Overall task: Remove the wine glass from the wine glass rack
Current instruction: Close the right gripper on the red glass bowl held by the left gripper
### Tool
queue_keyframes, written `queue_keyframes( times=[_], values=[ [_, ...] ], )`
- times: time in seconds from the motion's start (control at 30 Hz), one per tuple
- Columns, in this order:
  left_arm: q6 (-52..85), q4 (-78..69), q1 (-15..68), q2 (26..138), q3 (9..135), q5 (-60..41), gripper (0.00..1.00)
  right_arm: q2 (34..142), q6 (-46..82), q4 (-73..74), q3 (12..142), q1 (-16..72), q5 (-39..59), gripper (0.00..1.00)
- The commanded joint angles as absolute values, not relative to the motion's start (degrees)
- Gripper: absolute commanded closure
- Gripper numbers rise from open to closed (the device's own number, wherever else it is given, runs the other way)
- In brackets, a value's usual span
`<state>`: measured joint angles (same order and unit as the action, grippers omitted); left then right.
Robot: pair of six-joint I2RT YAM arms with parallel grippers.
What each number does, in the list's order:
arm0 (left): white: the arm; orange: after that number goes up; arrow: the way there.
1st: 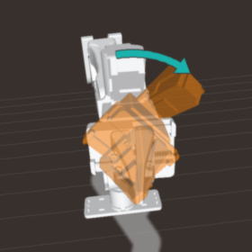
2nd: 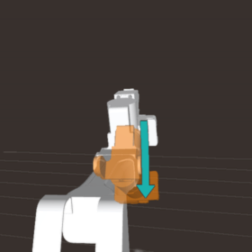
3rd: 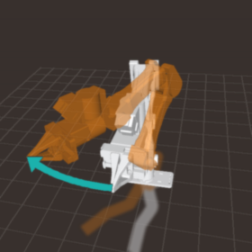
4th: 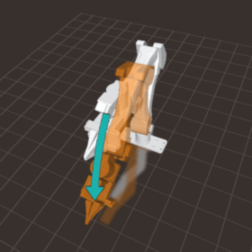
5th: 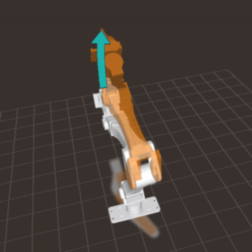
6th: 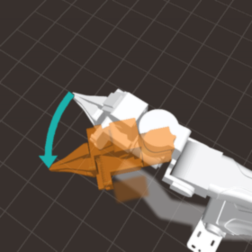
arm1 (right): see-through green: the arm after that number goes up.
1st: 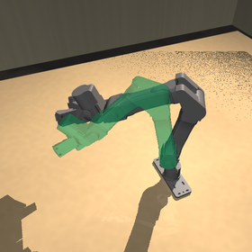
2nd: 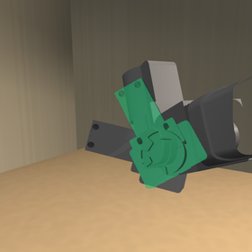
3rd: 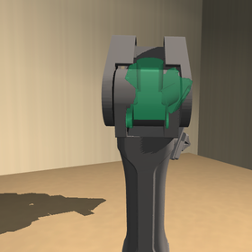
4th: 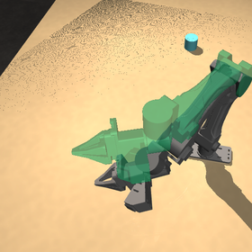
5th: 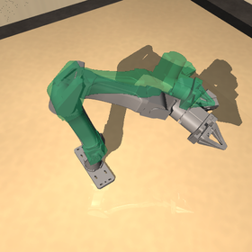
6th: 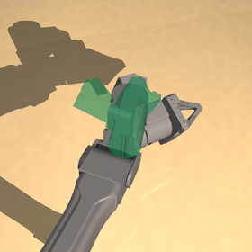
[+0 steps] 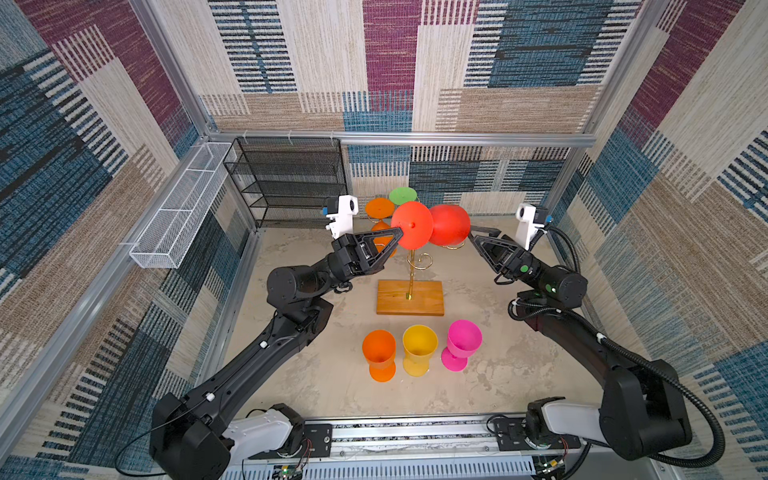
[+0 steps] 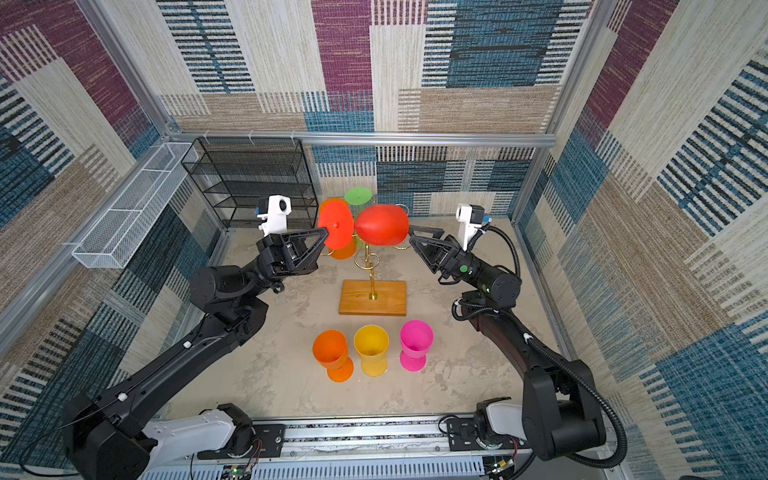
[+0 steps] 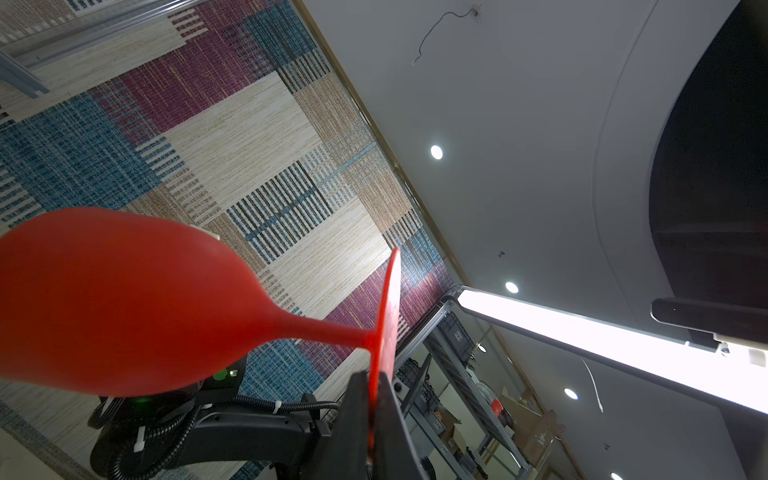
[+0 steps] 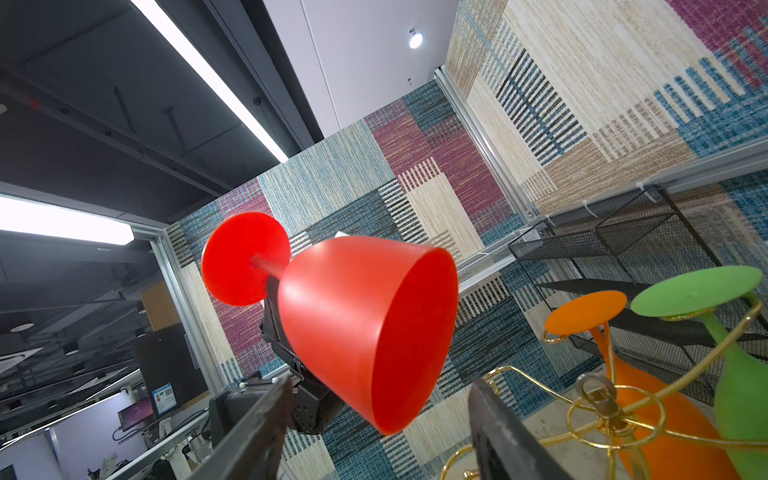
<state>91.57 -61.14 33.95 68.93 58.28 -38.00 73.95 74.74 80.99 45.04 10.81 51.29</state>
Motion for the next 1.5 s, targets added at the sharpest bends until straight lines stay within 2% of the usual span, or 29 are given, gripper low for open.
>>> queue_keyframes(
  times=[0.0, 0.57, 0.93, 1.47],
  values=[
    [92.53, -64.98, 34.86, 70.16, 58.75, -37.45, 1.00, 74.26, 76.02, 94.81, 45.52, 10.77, 52.90, 0.31],
    [94.66, -68.77, 37.62, 74.97, 59.33, -36.19, 1.00, 74.90, 80.66, 101.66, 44.65, 10.72, 51.82, 0.44],
    [95.09, -69.42, 37.62, 75.93, 58.18, -35.07, 1.00, 71.48, 80.46, 102.22, 43.24, 10.72, 51.55, 0.49],
    [96.22, -70.47, 37.53, 77.56, 58.89, -34.30, 1.00, 63.04, 72.64, 92.04, 41.22, 10.72, 53.16, 0.55]
  ],
)
